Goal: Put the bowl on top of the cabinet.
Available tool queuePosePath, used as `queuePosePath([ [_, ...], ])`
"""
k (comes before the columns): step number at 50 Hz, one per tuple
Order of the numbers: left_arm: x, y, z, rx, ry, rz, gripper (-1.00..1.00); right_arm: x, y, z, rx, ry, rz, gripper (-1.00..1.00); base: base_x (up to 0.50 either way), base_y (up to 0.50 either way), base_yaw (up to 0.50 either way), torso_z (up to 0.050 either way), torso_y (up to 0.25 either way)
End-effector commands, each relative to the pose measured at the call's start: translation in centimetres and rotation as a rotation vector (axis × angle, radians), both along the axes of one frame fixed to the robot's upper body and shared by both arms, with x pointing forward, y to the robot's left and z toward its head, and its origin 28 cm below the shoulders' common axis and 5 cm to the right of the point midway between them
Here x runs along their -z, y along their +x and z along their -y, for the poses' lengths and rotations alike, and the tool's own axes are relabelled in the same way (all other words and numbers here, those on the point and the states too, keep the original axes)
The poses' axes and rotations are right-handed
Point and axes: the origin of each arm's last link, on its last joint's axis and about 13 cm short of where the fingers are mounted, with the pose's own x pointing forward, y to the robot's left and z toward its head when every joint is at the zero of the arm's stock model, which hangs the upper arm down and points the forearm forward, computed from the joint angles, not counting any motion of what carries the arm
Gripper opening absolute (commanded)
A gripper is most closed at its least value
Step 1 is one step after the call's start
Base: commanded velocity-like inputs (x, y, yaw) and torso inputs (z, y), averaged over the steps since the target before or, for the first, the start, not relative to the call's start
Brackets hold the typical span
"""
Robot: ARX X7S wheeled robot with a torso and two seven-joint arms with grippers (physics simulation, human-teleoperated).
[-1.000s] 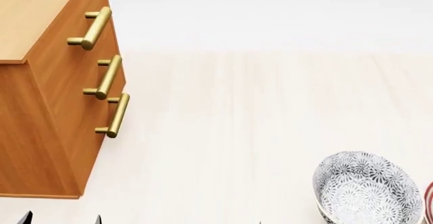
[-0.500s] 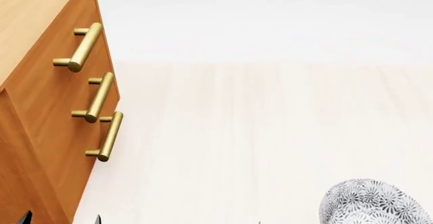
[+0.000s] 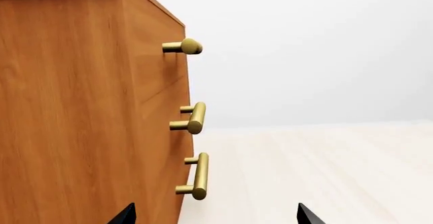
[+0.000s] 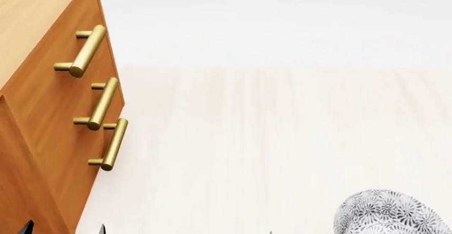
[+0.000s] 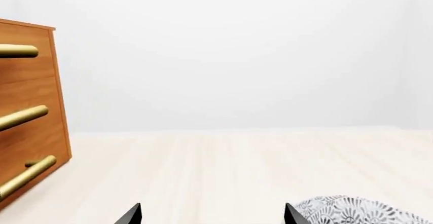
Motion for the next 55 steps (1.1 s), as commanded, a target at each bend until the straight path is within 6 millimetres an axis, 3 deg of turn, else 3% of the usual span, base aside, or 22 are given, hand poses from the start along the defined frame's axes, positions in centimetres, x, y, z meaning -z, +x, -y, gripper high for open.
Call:
queuePosePath([
  [1,0.0,-0.1,0.0,0.000,0.001,0.003,1.00,0.0,-0.1,0.0,0.003,0.000,0.003,1.00,0.12,0.00,0.00,0.000,0.000],
  [17,0.0,-0.1,0.0,0.000,0.001,0.003,1.00,-0.5,-0.3,0.2,0.075,0.036,0.039,1.00,0.01,0.00,0.00,0.000,0.000],
  [23,0.0,0.0,0.1,0.001,0.003,0.000,1.00,-1.8,-1.3,1.0,0.188,0.099,0.124,1.00,0.00,0.00,0.00,0.000,0.000],
  [32,0.1,0.0,0.1,0.002,0.001,-0.002,1.00,-2.4,-2.6,1.4,0.222,0.126,0.178,1.00,0.00,0.00,0.00,0.000,0.000],
  [55,0.2,0.2,0.1,0.003,-0.001,-0.014,1.00,-3.2,-2.1,2.9,0.332,0.252,0.156,1.00,0.00,0.00,0.00,0.000,0.000],
])
